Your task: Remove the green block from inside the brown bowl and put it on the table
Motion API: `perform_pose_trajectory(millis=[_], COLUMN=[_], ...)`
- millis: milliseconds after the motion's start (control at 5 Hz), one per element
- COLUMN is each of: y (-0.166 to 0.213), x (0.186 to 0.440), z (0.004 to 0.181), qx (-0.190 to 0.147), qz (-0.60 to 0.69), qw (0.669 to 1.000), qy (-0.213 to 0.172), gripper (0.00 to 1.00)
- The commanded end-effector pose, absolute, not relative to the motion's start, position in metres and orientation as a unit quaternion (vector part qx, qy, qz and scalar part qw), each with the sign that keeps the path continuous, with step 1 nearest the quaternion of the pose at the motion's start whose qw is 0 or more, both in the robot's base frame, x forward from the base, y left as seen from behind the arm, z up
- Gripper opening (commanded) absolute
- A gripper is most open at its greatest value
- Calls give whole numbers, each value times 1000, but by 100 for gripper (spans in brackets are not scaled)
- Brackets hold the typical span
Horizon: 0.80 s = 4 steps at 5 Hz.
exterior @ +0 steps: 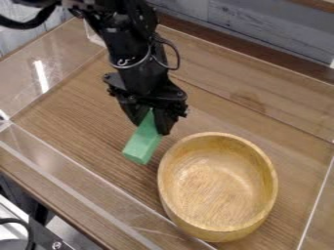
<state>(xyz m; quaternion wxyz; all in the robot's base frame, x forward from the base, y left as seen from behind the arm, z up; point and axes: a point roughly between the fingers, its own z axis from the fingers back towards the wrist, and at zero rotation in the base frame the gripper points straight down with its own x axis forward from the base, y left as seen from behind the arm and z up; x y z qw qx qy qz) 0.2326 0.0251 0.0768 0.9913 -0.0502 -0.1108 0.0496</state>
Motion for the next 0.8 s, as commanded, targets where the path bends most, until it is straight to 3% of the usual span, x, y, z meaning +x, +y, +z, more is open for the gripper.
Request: perform_pose_trajectory(millis=[0,600], y=[31,38], x=[244,249], z=[86,81], qx=[-46,-44], qz=[50,56], qw=[989,989], qy=[-133,-129], gripper=[0,0])
